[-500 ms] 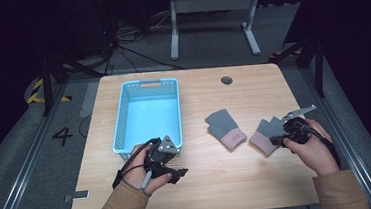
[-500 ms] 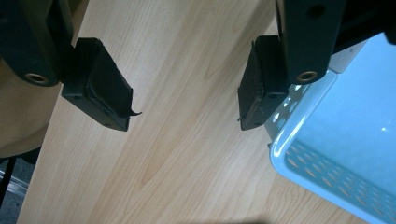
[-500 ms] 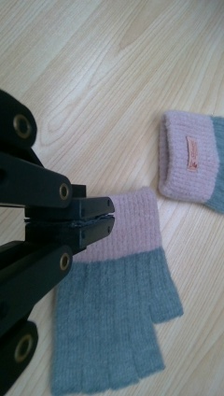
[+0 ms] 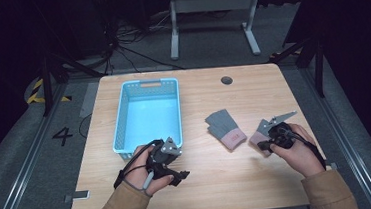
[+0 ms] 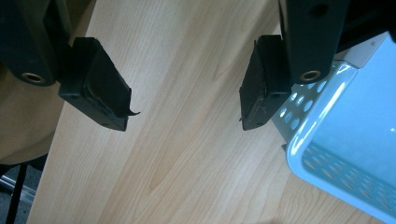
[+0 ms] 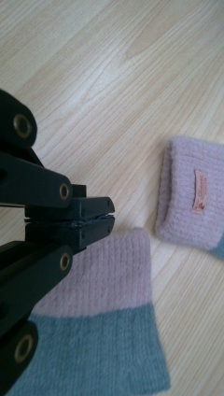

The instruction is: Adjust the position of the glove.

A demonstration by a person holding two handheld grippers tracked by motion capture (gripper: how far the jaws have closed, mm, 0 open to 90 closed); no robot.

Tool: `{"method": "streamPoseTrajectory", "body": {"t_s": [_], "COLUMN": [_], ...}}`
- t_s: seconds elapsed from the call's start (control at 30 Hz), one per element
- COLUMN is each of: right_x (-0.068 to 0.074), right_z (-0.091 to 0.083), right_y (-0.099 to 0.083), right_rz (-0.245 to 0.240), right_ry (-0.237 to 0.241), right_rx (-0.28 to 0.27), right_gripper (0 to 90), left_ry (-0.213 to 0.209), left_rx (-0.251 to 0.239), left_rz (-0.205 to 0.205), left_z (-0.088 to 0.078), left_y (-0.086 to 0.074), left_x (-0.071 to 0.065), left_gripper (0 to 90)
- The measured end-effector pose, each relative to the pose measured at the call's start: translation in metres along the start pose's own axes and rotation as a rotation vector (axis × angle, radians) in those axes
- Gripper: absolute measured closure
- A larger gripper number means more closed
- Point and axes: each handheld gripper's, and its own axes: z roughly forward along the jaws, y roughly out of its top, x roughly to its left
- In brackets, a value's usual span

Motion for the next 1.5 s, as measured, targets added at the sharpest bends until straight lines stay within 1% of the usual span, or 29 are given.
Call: {"method": "streamPoseTrajectory", "body": {"t_s": [0.07,0.13,0.17,0.3,0.47,0.6,0.63,0.7,0.73,0.83,0.93,1.0,1.07,1.13,1.17,1.27,1.47,1.5], "right_x": [0.002,0.002,0.002,0.001,0.000,0.000,0.000,0.000,0.000,-0.004,-0.009,-0.010,-0.014,-0.015,-0.017,-0.020,-0.022,-0.022], "right_z": [0.005,0.007,0.011,0.017,0.024,0.026,0.024,0.021,0.021,0.020,0.023,0.025,0.030,0.032,0.036,0.039,0.041,0.041], "right_y": [0.001,0.001,0.000,-0.001,-0.002,-0.003,-0.003,0.000,0.000,0.009,0.018,0.019,0.024,0.025,0.026,0.026,0.023,0.022], "right_rz": [-0.012,-0.013,-0.018,-0.022,-0.022,-0.020,-0.027,-0.021,-0.021,-0.019,-0.011,-0.008,-0.006,-0.003,0.001,0.004,0.011,0.019], "right_ry": [0.003,0.004,0.006,0.008,0.010,0.009,0.012,0.020,0.020,-0.010,-0.018,-0.018,-0.029,-0.032,-0.042,-0.050,-0.049,-0.048], "right_rx": [0.006,0.011,0.016,0.023,0.036,0.043,0.027,-0.012,-0.012,-0.071,-0.108,-0.110,-0.115,-0.115,-0.111,-0.102,-0.080,-0.073], "right_gripper": [90.0,90.0,90.0,90.0,90.0,90.0,90.0,90.0,90.0,90.0,90.0,90.0,90.0,90.0,90.0,89.9,89.9,89.9], "left_ry": [-0.001,-0.001,-0.005,-0.010,-0.010,-0.008,-0.010,-0.009,-0.009,-0.009,-0.009,-0.009,-0.005,-0.006,-0.007,-0.003,-0.005,-0.003], "left_rx": [-0.003,0.003,0.006,0.017,0.015,0.014,0.014,0.010,0.010,0.019,0.020,0.024,0.028,0.028,0.026,0.026,0.024,0.024], "left_rz": [-0.004,-0.002,0.009,0.015,0.010,0.010,0.009,0.009,0.009,0.017,0.012,0.014,0.009,0.008,0.003,0.006,0.002,0.004], "left_z": [0.001,0.001,0.003,0.004,0.005,0.005,0.005,0.006,0.006,0.007,0.008,0.008,0.008,0.009,0.009,0.008,0.008,0.008], "left_y": [0.000,0.000,0.001,0.001,0.001,0.001,0.001,0.002,0.002,0.003,0.002,0.002,0.001,0.001,0.001,0.000,-0.001,0.000], "left_x": [-0.001,-0.002,-0.002,-0.003,-0.002,-0.002,-0.003,-0.003,-0.003,-0.003,-0.003,-0.003,-0.002,-0.002,-0.003,-0.002,-0.002,-0.002], "left_gripper": [34.2,34.2,34.2,34.1,34.1,34.1,34.1,34.1,34.1,34.1,34.0,33.9,33.9,33.9,33.9,33.8,33.8,33.8]}}
